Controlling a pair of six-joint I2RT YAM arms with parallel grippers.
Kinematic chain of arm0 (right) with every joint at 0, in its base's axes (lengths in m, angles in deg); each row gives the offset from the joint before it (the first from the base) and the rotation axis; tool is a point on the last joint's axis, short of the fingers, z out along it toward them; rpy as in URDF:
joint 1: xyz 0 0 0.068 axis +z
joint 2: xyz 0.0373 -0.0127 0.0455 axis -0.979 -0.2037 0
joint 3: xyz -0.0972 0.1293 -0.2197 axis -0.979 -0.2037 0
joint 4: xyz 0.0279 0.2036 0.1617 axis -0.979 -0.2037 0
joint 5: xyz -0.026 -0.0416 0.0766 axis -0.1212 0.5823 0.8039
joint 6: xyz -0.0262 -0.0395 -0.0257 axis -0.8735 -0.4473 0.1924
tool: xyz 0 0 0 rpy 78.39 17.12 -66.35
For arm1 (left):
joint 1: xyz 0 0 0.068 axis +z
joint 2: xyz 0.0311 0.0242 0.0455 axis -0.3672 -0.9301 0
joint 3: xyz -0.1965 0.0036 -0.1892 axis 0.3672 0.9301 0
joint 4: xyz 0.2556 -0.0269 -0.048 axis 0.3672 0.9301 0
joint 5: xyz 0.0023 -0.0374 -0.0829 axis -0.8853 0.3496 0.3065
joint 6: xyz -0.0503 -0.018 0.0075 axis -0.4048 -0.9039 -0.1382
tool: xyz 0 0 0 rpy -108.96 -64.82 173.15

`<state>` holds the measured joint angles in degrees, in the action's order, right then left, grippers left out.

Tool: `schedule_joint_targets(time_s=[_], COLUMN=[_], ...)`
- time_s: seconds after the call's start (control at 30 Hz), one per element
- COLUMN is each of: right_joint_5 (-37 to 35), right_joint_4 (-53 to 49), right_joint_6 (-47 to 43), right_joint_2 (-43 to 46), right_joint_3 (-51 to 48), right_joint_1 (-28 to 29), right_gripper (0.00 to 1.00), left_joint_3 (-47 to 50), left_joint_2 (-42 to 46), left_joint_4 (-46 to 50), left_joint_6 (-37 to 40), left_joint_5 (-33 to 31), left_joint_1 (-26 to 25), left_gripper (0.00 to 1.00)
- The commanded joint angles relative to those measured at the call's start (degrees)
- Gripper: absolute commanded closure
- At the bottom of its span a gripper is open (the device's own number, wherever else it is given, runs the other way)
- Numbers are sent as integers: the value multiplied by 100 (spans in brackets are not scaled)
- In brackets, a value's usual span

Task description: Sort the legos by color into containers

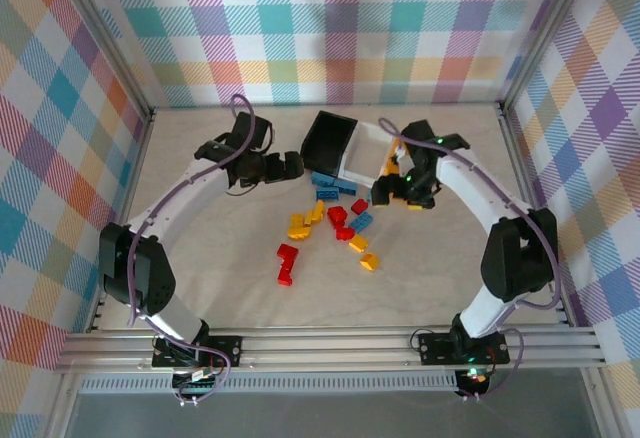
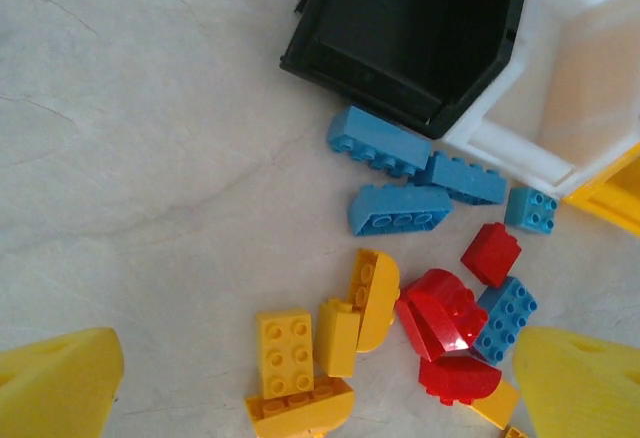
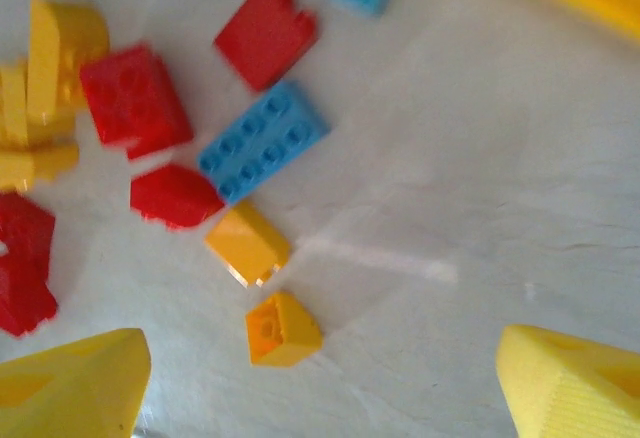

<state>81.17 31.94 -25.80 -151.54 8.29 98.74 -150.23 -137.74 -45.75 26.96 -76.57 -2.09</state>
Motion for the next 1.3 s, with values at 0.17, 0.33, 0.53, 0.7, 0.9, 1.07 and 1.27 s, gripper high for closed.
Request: schedule_joint_targets(time_s=[0.17, 0.33, 0.53, 0.7, 0.9, 1.07, 1.27], right_joint_5=[729, 434, -258, -876, -1259, -1430, -1490], right_joint_4=[236, 353, 541, 791, 994, 1193, 1324], right_joint_6=[-622, -548, -374, -346, -436, -484, -612], right_joint_2=[140, 232, 80, 41, -73, -199, -514], right_joint_3=[-1065, -1550, -1639, -1697, -1800, -1808, -1653], right_joint_1=[815, 1241, 1724, 1957, 2073, 2134, 2279], right_gripper=[22, 26, 31, 32, 33, 36, 40], left_joint_3=[448, 331, 276, 607, 886, 996, 1032], left_joint_2=[214, 114, 94, 273, 544, 669, 677], left_joint_4=[-169, 122, 300, 150, 175, 176, 179], left_joint_6=[-421, -14, 162, -36, -85, -157, -225], left_joint_5=[-213, -389, -280, -192, -232, -253, -251], left_joint_1=[-124, -115, -115, -106, -69, 38, 164], left_gripper=[0, 0, 0, 0, 0, 0, 0])
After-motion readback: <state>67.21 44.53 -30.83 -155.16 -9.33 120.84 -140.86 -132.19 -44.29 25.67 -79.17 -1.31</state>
